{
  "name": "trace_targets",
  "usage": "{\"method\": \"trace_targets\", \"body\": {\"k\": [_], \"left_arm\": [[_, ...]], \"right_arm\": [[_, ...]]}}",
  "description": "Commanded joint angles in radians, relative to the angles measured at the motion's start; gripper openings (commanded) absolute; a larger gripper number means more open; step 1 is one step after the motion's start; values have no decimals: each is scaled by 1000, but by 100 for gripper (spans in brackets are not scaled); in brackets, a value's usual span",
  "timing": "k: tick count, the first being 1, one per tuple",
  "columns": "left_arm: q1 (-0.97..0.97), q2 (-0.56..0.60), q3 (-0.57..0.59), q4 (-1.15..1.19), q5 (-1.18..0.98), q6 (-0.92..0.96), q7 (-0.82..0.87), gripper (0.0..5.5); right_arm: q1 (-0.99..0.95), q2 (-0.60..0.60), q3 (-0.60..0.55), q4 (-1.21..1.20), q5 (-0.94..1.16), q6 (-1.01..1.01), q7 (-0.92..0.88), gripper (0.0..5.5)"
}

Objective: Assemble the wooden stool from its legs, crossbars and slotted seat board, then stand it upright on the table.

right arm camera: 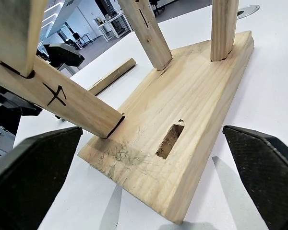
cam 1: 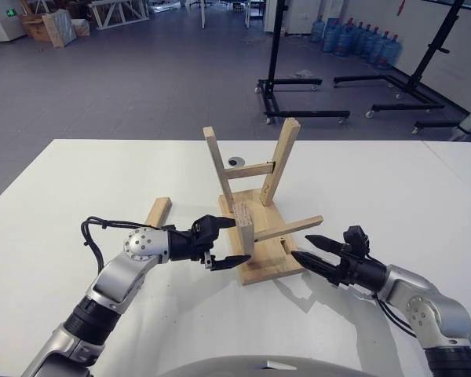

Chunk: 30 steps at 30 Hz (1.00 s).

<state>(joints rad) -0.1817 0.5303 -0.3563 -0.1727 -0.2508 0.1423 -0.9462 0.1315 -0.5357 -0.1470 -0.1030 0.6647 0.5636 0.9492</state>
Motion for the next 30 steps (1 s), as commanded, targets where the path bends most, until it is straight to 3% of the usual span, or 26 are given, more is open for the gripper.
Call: {"method": "trace_targets", "body": {"k": [1,7,12,16,21,25,30], "left_arm": [[34,81,28,-17,31,-34,-51,454],[89,185,109,-103,6,-23,-104,454],[33,304,324,-36,-27,78,-70,454],[-55,325,418,-75,-43,371,80,454],[-228,270,407,-124,-115,1027,260,454],[-343,237,363,-84,-91,1371,341,454],[-375,308,229,-62,-99,1467,386,454]], "right_arm": [[-7,-13,-1,20,-21,-13,5,540],[18,-13,-20,16,-28,-21,1,540],[121,-26,-128,-2,-22,-54,-21,540],[210,-38,-267,-13,5,-83,-38,540],[293,-20,-399,-55,34,-98,-73,540],[383,46,-434,-123,45,-119,-99,540],[487,165,-408,-204,43,-164,-149,540]]}}
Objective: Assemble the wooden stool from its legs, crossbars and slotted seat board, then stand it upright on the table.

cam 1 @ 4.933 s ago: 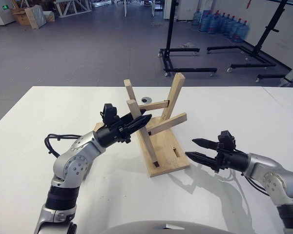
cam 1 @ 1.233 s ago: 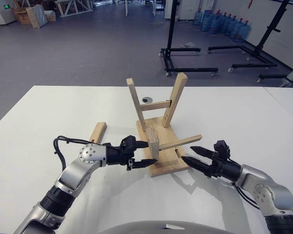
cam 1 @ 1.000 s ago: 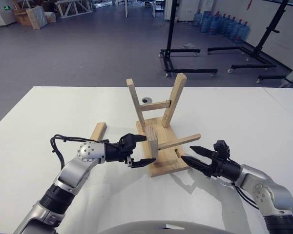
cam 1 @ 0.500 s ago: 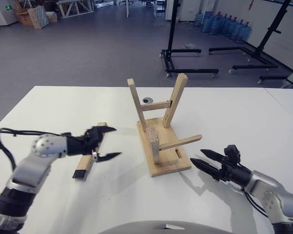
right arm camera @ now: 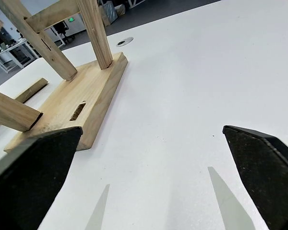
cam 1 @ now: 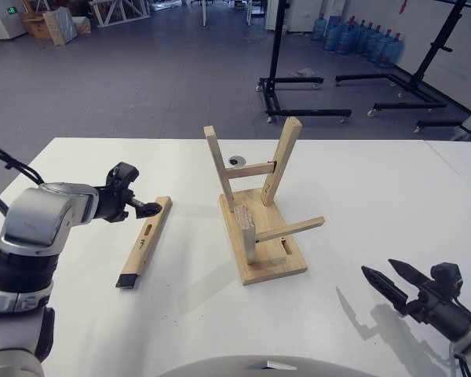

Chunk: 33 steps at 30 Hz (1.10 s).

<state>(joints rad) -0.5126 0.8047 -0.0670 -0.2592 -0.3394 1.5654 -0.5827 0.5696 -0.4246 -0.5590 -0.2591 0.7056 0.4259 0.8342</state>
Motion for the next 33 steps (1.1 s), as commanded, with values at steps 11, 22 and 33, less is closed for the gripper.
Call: {"method": "trace_targets", "body": {"k": [11,22,33], "left_arm": [[-7,80,-130,53,-88,49,78,454],[95,46,-193,-119,-72,14,134,454],[343,-104,-69,-186,29,29,314,437]], "right_arm": [[68,94,66,-75,-7,-69,-76,540],[-5,31,157,-104,-1,-11,-103,540],[-93,-65,172,-56,11,56,-65,540]]}}
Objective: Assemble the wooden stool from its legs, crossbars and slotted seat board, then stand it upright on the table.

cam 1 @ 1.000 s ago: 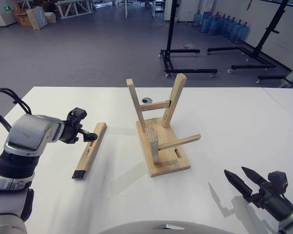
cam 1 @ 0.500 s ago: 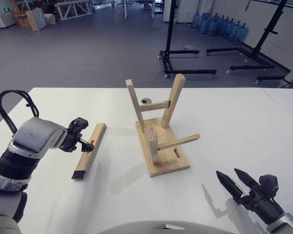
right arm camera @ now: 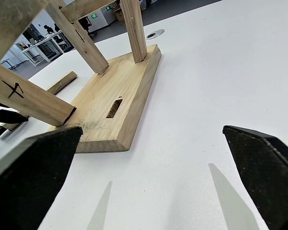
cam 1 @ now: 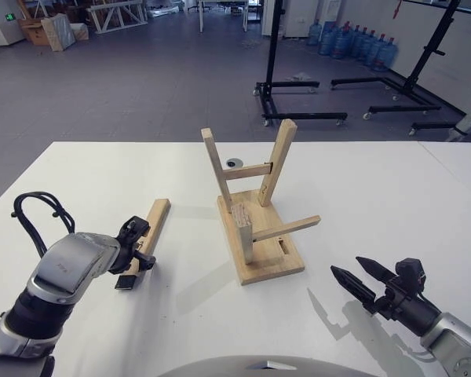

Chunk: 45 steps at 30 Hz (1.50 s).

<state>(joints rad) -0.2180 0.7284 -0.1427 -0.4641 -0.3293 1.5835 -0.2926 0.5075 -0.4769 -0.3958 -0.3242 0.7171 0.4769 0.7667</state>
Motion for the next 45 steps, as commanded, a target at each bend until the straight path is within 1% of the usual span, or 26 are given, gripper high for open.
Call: {"method": "trace_targets", "body": {"k": [1,4,11,15,24,29,38,41,43,45], "left_arm": [[53,-30,8,16,19,11,26,427],[58,-25,2,14,15,8,21,394],[66,-31,0,75,33,-10,32,268],[82,-29,-5,96,36,-27,24,218],[55,-31,-19,90,28,-73,2,216],[-57,-19,-4,177,38,-128,-27,215],[-245,-34,34,335,59,-222,-48,215],[-369,-43,70,441,70,-301,-58,215],[-550,-27,117,615,92,-446,-77,215],[-770,18,167,833,103,-621,-130,214]], "right_arm": [[-36,-11,14,10,-2,4,3,540],[-38,-2,24,10,-6,-1,3,540],[-37,7,33,9,-5,-7,-4,540],[-29,16,34,5,-5,-10,-10,540],[-19,34,29,-1,-2,-16,-22,540],[-18,39,25,10,-4,-27,-21,540],[-65,4,26,59,-7,-24,5,540],[-92,-24,5,93,-8,-25,19,540],[-131,-74,-41,136,2,-19,31,540],[-176,-142,-100,201,6,-20,55,540]]}}
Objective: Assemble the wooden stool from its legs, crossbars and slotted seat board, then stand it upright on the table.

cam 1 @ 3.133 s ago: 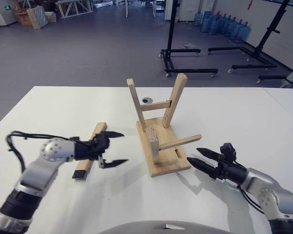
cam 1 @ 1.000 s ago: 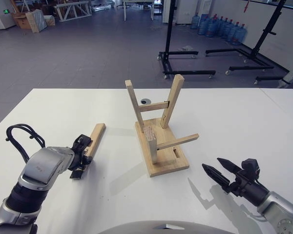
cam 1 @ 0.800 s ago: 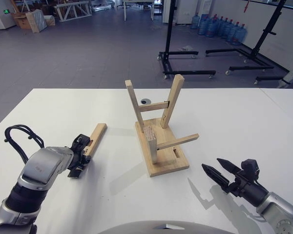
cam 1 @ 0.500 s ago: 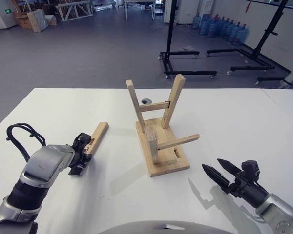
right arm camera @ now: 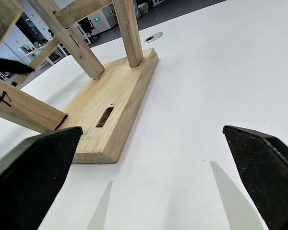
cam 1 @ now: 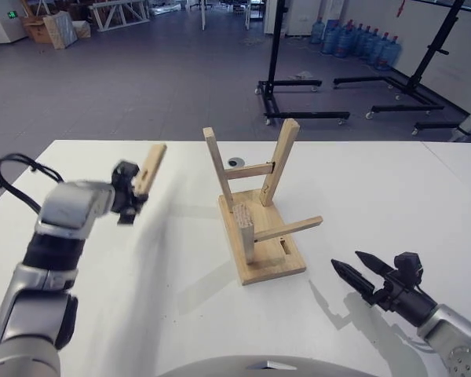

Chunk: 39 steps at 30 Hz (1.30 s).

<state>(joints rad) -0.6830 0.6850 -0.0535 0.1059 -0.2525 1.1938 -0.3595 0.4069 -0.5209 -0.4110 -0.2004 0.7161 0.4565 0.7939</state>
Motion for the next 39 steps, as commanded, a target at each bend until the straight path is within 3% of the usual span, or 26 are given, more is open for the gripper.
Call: {"method": "trace_targets", "body": {"k": [1,5,10,15,19,28,33,39], "left_arm": [[-382,80,100,329,21,-290,-95,214],[-563,75,234,354,-120,-392,-256,214],[-506,-82,379,107,-427,-272,-339,213],[-276,-229,323,-172,-566,-265,-358,213],[-164,-221,245,-281,-556,-334,-442,213],[-125,-218,202,-297,-639,-318,-530,213],[-92,-222,163,-311,-634,-326,-533,213],[-55,-225,133,-361,-648,-318,-520,213]], "right_arm": [[-102,-130,-104,117,4,-3,46,540],[-272,-249,-193,225,54,22,87,540],[-685,-377,-182,202,263,227,25,540],[-1115,-372,-7,211,394,435,-23,540],[-1331,-318,46,249,497,571,-94,540],[-1441,-96,60,329,805,771,-338,540],[-1459,-19,82,279,978,751,-456,540],[-1470,22,112,261,1030,685,-539,540]]}}
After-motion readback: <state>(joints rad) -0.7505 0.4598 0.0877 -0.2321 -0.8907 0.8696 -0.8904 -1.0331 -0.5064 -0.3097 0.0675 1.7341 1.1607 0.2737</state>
